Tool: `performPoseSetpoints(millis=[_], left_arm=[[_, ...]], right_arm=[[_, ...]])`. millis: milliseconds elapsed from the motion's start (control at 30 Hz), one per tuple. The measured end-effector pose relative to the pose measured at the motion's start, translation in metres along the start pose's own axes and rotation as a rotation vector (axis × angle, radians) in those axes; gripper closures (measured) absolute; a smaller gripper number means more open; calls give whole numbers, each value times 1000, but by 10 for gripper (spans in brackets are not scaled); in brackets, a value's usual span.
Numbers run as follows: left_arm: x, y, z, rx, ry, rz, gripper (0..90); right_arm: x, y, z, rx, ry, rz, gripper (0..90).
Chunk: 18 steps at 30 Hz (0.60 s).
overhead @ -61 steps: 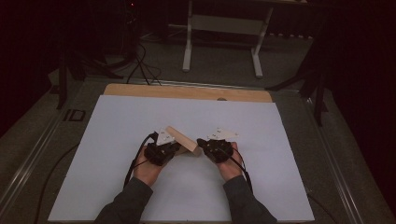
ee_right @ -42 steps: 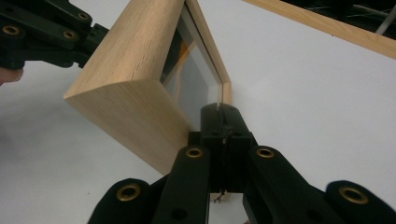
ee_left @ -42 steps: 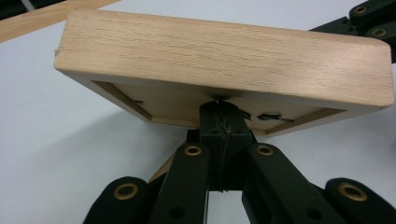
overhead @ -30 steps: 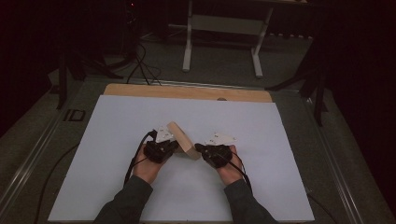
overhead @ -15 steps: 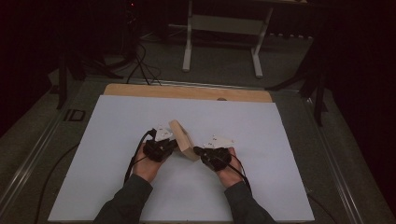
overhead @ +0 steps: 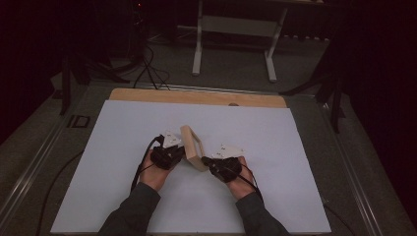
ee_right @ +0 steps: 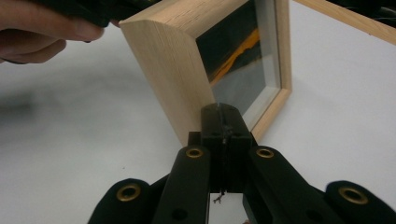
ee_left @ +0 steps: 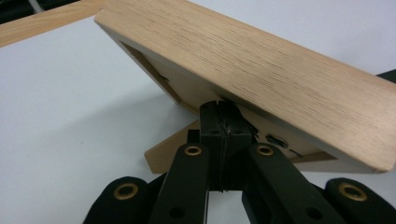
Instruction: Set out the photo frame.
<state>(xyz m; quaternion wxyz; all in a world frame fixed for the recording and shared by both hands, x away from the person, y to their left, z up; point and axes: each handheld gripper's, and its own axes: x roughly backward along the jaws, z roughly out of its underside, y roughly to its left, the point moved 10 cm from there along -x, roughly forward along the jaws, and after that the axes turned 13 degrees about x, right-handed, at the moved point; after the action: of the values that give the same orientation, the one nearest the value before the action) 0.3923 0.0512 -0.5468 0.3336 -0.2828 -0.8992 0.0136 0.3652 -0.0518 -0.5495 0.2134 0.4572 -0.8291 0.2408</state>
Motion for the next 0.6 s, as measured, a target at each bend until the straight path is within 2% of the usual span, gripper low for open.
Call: performPoseSetpoints(millis=[333,467,600], left_arm=[[-3,4,-2,31,-5,6,895],[-3,6,-2,52,-5,23,896],[-3,6,-2,46,-5,28,895]], right_arm=[[-4,8,-4,16,-3,-19,896],[-6,11,-6,28,-2,-23,897],[-6,12,-7,31,-1,-24,896]])
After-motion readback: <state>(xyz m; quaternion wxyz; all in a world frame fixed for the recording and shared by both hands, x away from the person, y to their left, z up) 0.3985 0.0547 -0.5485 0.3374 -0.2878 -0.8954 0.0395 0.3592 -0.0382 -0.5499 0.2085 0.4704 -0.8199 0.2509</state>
